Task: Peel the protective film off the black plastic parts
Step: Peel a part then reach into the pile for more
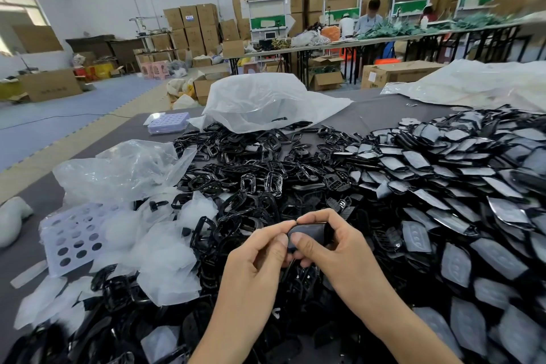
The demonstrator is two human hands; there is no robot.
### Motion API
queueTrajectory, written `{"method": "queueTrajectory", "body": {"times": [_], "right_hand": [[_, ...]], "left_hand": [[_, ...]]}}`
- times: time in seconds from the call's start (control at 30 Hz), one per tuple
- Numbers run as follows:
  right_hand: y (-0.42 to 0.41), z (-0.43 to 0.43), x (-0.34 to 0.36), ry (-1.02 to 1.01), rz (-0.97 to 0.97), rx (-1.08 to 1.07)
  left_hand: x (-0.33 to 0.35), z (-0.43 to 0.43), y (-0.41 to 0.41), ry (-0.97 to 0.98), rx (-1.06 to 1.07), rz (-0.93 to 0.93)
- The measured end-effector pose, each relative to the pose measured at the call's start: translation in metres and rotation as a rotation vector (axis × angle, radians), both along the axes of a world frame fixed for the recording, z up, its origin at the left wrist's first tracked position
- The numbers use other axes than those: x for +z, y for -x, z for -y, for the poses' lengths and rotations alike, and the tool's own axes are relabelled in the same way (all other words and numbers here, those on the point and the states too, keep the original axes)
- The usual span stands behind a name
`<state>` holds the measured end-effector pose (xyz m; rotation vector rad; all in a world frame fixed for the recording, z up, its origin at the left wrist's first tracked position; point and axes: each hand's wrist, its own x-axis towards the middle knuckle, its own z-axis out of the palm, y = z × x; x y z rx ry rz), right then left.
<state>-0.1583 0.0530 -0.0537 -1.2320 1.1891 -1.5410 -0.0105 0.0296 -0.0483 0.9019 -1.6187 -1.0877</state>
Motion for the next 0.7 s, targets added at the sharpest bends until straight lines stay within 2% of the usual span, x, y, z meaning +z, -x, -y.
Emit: {"method": "queueTrajectory", "body": {"times": [0.2,0.37,0.57,0.7], "right_hand": [[0.0016,-0.0012,-0.0013,-0.020,-0.032,0.002],[-0.0011,-0.0025,0.0001,-0.015,-0.066,0.033],[-0.0039,0.0008,-0.0023,-0.019,0.162,0.016],[-0.0043,0.0036,-0.0031,-0.041,0.249,0.044]], "left_hand": [[-0.0002,-0.0003,0.0006,-0.025,-0.016,-0.003],[-0.0016,0.0014,0.0012,0.028,0.075,0.068],[-0.0032,0.0011,0.0019,0.073,0.135,0.087],[-0.0021,0.0020,0.0004,0.063,0.128,0.082]]}}
